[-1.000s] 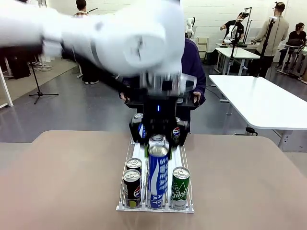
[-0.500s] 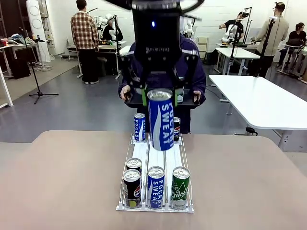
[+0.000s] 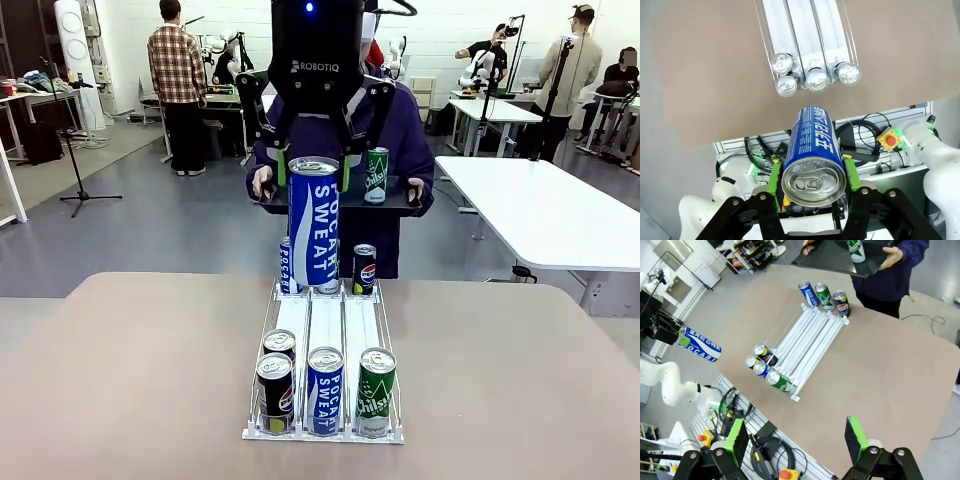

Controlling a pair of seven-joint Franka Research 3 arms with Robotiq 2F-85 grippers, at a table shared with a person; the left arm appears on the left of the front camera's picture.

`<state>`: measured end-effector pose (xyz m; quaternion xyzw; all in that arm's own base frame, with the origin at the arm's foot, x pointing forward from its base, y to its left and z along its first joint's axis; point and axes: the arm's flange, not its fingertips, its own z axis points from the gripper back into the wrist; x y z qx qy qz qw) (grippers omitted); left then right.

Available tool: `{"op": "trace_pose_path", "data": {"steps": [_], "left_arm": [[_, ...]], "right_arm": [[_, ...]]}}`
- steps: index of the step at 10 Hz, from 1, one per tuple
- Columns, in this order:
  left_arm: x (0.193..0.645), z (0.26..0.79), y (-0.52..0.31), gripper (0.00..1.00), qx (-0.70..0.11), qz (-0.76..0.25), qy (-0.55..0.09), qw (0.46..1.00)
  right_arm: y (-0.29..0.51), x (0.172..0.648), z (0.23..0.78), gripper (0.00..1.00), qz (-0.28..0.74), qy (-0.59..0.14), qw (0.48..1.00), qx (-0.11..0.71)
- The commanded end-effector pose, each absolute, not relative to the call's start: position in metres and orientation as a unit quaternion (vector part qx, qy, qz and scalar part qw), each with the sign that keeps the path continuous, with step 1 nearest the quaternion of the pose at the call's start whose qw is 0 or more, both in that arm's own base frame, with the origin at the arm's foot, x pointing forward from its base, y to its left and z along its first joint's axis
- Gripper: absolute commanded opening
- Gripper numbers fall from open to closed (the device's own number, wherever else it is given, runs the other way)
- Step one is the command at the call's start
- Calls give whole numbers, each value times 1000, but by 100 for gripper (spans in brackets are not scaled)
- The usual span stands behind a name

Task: Retrieve and hand over the desired beverage to the person.
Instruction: Pick up another can of the same type that the person held from the Automatic Can Dispenser, then place the picked can on the Handle tray extended by the person.

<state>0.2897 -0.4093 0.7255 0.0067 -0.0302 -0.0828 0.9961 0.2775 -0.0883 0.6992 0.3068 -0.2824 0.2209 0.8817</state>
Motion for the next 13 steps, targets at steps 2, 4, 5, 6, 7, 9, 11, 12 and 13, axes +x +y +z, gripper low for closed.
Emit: {"op": "trace_pose_path", "data": {"steps": [2,4,5,6,7,9,11,12,13], "left_arm": [[290,726,-409,0,7,-83,-30,996],[290,726,-409,0,7,-83,-30,996],[290,726,-409,0,7,-83,-30,996],[290,726,-409,0,7,-83,-30,996],[290,726,-409,0,7,-83,-30,996],[290,726,-409,0,7,-83,-30,996],[290,726,-409,0,7,-83,-30,996],[290,726,-409,0,7,-83,-30,996],[290,726,-409,0,7,-83,-30,996]], "right_arm": [[-89,279,697,100,228,-283,879,308],[-89,279,697,100,228,-283,879,308],[-89,279,697,100,228,-283,879,308],[-89,279,697,100,228,-283,879,308],[-89,279,697,100,228,-283,879,308],[-89,279,697,100,228,-283,879,308],[-89,279,697,100,228,-283,879,308],[-89,279,697,100,228,-283,879,308],[-89,279,697,100,228,-283,879,308]]}}
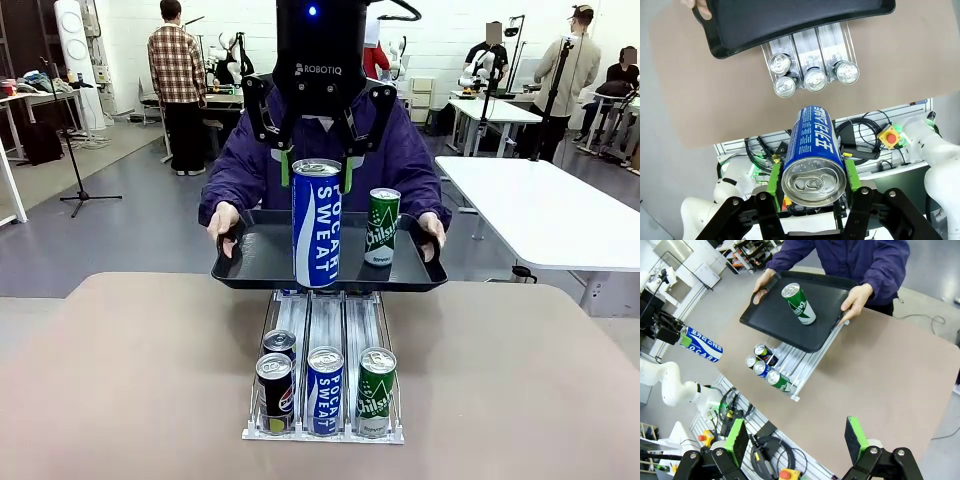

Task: Retrieve and hand over the desired beverage to the person.
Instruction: Place the picked can on the Handle tray extended by the person.

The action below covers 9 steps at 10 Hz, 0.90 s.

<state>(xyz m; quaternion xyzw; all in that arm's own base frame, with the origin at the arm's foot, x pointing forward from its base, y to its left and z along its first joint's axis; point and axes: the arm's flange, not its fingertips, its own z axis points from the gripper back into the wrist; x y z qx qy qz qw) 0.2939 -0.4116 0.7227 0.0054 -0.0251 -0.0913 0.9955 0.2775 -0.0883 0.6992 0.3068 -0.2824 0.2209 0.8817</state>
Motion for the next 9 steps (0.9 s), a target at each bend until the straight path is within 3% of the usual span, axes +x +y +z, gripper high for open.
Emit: {"op": "trace_pose_path", "data": {"steps": [1,9], "left_arm": [[290,726,-409,0,7,-83,-30,996],[290,726,-409,0,7,-83,-30,996]], "right_arm": [[-89,279,697,100,228,-283,879,308],[-89,279,697,100,228,-283,879,308]]}}
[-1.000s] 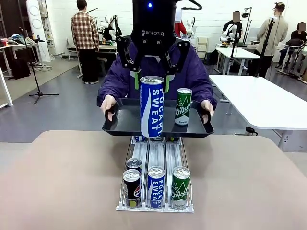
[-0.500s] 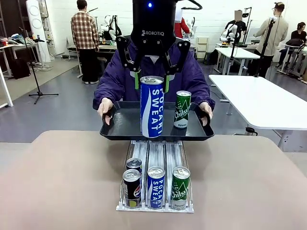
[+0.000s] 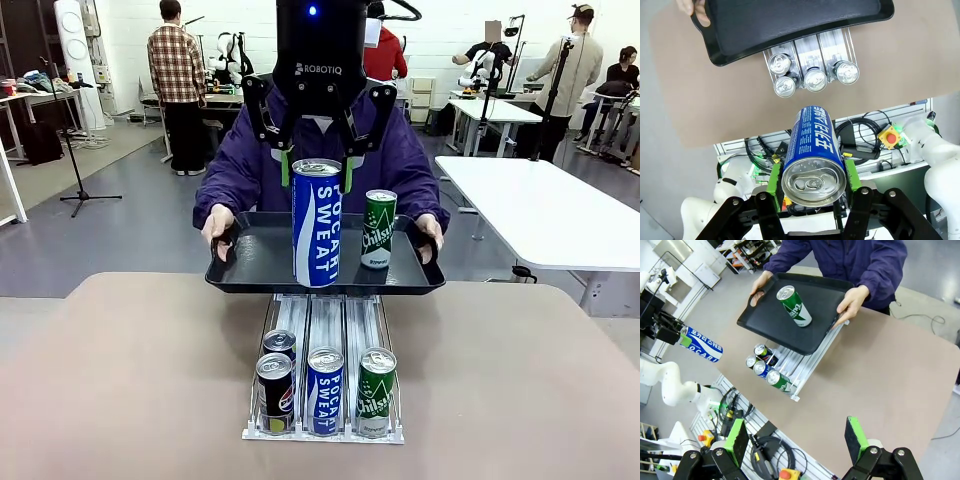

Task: Retrieve and hand over the desired beverage to the person.
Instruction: Place the picked can on the Handle tray extended by the person.

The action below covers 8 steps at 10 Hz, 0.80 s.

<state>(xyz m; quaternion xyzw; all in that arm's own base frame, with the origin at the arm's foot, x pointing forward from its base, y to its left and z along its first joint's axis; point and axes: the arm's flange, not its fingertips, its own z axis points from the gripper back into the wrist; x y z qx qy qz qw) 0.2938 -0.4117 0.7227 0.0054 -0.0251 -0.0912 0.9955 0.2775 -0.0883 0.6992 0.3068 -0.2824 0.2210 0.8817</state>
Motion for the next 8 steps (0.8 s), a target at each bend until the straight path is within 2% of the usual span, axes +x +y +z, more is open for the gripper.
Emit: {"op": "trace_pose_path", "data": {"steps": [1,4,5,8], "left_arm": [[290,726,-409,0,7,-83,-30,996],[290,726,-409,0,7,-83,-30,996],[294,723,-412,58,5,-91,-25,996],[364,724,-373,58,-17,-87,-60,994]], "right_arm": [[-89,279,697,100,228,-283,879,308],[-89,279,697,100,228,-283,879,308],[-89,279,697,100,228,-283,879,308],[-89,279,697,100,228,-283,879,308]]}}
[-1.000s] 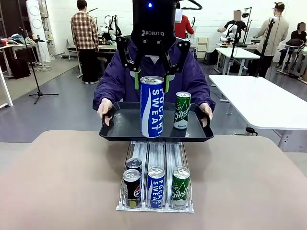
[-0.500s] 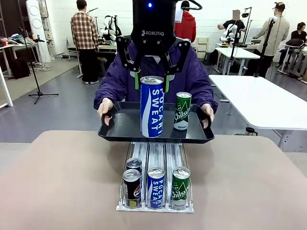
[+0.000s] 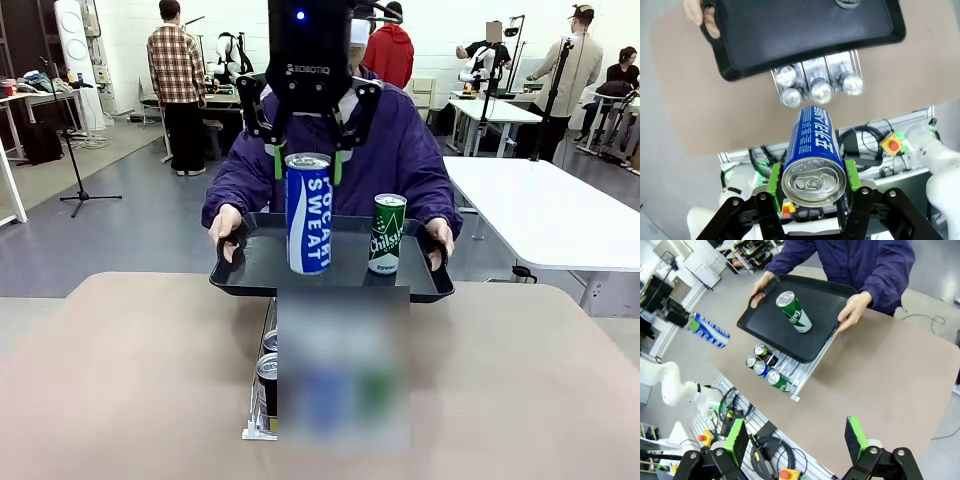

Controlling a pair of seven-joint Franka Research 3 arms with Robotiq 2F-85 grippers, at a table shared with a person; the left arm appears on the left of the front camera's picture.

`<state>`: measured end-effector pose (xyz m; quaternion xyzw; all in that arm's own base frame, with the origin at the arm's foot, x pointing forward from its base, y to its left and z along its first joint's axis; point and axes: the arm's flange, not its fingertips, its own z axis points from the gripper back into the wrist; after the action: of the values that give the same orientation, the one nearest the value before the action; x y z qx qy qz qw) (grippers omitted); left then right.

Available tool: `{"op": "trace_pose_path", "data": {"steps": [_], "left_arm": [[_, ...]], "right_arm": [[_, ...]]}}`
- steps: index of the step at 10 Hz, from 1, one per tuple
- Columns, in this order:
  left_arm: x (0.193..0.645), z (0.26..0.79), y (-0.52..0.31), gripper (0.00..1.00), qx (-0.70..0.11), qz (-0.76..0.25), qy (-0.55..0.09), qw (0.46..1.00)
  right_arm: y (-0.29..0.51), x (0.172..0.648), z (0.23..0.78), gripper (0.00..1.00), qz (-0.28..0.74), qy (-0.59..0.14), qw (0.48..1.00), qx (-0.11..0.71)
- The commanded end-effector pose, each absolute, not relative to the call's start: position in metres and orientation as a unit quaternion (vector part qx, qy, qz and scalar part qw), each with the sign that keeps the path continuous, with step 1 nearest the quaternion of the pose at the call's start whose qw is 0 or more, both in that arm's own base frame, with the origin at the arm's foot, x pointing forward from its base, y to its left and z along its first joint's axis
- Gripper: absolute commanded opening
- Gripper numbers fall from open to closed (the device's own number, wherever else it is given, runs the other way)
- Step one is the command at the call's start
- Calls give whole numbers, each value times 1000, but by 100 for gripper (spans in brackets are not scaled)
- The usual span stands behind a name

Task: Retrieve and hand over the desired beverage to the person.
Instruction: Place the picked can on the Handle tray extended by the person.

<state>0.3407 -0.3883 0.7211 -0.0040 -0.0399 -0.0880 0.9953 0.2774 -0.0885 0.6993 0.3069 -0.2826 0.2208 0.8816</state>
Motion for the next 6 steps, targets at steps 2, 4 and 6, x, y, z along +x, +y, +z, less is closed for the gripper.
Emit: {"op": "trace_pose_path", "data": {"steps": [2,4,6], "left_arm": [[412,714,-347,58,-30,-56,-58,996],[468,706,-319,58,-45,-11,-70,996],[491,702,-308,58,-37,-4,-78,996]], "right_arm": [[-89,279,697,100,228,-283,879,308],[-89,279,697,100,228,-283,879,308],[-89,279,697,100,228,-283,879,308]]}}
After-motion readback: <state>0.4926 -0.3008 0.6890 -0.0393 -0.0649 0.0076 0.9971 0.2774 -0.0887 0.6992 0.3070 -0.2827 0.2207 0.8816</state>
